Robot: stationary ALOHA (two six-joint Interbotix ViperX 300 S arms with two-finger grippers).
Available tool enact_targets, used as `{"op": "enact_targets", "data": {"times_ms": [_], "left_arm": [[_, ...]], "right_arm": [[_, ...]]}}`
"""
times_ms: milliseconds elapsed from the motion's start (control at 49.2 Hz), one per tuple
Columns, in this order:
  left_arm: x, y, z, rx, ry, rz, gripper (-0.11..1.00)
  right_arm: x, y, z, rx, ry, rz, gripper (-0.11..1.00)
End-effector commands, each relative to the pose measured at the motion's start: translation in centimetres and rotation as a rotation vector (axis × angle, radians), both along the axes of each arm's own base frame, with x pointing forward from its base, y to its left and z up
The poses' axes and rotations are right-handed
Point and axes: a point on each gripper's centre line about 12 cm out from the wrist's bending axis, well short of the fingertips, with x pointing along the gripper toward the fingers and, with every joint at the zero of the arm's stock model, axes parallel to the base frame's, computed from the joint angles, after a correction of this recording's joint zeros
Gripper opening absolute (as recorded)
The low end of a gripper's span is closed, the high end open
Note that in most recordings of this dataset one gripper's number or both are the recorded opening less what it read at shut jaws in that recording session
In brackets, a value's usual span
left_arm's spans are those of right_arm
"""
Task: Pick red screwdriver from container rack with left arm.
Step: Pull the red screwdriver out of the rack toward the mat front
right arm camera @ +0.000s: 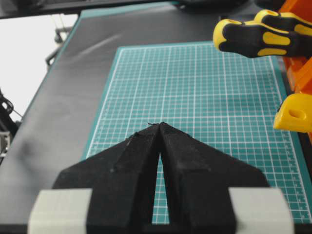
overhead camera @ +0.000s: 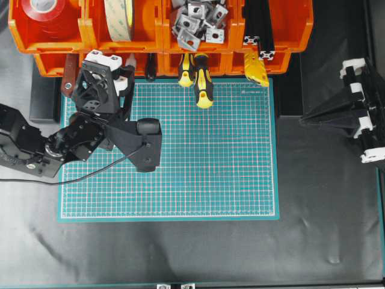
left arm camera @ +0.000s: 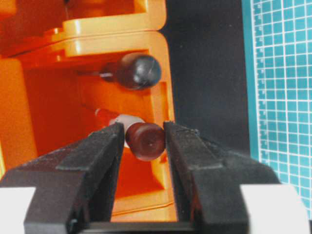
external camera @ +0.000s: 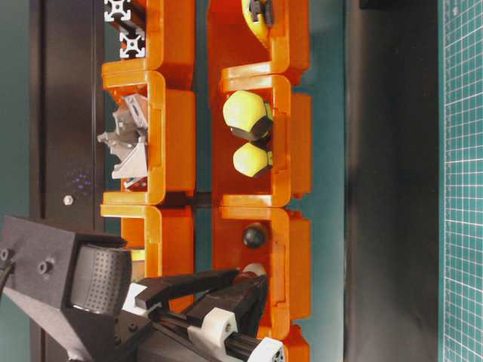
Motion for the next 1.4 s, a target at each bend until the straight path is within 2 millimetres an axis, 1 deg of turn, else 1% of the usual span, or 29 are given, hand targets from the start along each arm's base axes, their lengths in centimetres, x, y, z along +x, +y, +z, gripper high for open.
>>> {"op": "enact_targets", "data": {"times_ms": [0,102,183,345,386,467,630,813,955,1097,1199,1382], "left_arm": [[0.0,-0.7,1.6,-0.013,-0.048,-0.018,0.28],[0.1,-1.8,2.4,-0.01,-0.062,-0.031,0.28],[0.0,-3.2,3.4,-0.007,-0.076,-0.046,0.28],[-1.0,-7.1,6.0,-0.008,-0.12,-0.096,0.26],[-1.4,-8.5,6.9,-0.01,-0.135,-0.112,0.25],[-1.9,-10.3,8.4,-0.014,-0.154,-0.133,0.24],[-2.7,-13.2,11.0,-0.028,-0.185,-0.18,0.25],[-3.6,-16.3,12.8,-0.037,-0.196,-0.29,0.24],[-3.2,-18.4,13.0,-0.058,-0.214,-0.356,0.25],[-2.6,-19.8,12.5,-0.083,-0.233,-0.442,0.24],[-2.4,-20.0,11.1,-0.074,-0.211,-0.484,0.24],[-1.5,-18.5,7.8,-0.063,-0.163,-0.528,0.24]], "right_arm": [[0.2,0.1,0.6,0.002,-0.023,0.002,-0.01],[0.2,0.1,0.6,0.002,-0.023,0.002,-0.01],[0.2,0.1,0.6,0.002,-0.025,0.002,-0.01],[0.2,0.1,0.7,0.005,-0.029,0.001,-0.01],[0.2,0.1,0.7,0.007,-0.03,0.001,-0.01],[0.2,0.0,0.9,0.012,-0.036,-0.003,-0.01],[0.1,-0.3,1.3,0.031,-0.052,-0.023,-0.01],[-0.3,-0.3,2.6,0.048,-0.101,-0.024,-0.01],[-0.6,-0.4,3.7,0.05,-0.134,-0.022,-0.01],[-0.7,-0.4,4.1,0.058,-0.143,-0.025,-0.01],[-0.7,-0.4,4.7,0.09,-0.157,-0.029,-0.01],[-0.9,-0.5,6.0,0.134,-0.187,-0.035,-0.01]]}}
